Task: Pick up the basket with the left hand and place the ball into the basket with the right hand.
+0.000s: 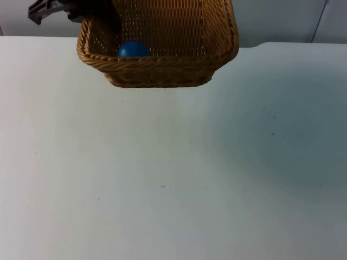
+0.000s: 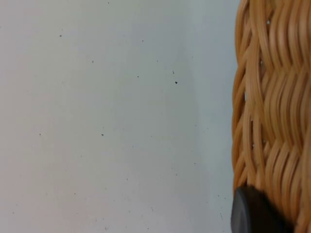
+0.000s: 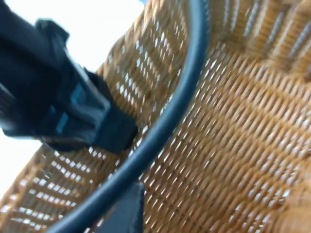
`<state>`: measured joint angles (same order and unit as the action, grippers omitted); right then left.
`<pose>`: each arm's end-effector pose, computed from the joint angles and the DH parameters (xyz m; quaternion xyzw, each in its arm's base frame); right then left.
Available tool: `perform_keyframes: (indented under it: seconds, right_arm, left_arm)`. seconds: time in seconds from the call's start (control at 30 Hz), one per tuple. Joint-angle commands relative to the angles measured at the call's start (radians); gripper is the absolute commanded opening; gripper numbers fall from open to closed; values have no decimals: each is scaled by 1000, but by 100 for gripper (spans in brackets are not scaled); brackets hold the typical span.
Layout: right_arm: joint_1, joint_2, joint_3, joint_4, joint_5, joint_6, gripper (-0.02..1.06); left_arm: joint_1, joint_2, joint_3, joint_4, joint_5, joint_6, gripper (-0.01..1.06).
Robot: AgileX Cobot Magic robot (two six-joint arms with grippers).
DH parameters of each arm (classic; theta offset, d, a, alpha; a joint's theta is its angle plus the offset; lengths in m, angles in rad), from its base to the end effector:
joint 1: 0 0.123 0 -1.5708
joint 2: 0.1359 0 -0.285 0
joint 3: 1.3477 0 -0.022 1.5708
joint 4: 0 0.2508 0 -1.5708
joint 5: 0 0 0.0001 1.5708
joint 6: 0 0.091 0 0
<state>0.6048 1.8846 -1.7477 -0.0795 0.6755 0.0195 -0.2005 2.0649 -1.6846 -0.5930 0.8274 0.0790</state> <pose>0.3674 0.2485 0.3289 -0.2802 0.8673 0.0922 0.4010 0.4406 -0.1278 0.2309 -0.0135 0.9433 -0.2663 0.1977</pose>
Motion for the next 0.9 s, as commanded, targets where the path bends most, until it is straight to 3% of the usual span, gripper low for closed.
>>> perform_keyframes:
  seconds: [0.0,0.3,0.47,0.63,0.87]
  right_arm:
    - [3,-36,-11,3,11,8,98]
    - [-4,-84,-11,-34,22,8,98]
    - [-76,-99,-11,-141,25,97,98]
    - [-237,-147,-11,-155,53,102,98]
    - [-393,-186,-11,-155,77,87,98]
  left_arm:
    - [-1,-7,-3,-28,-13,0,0]
    - [-1,-7,-3,-29,-11,0,0]
    - [-1,-7,-3,-26,-7,0,0]
    - [-1,-7,-3,-26,-5,0,0]
    - [-1,-7,-3,-26,-7,0,0]
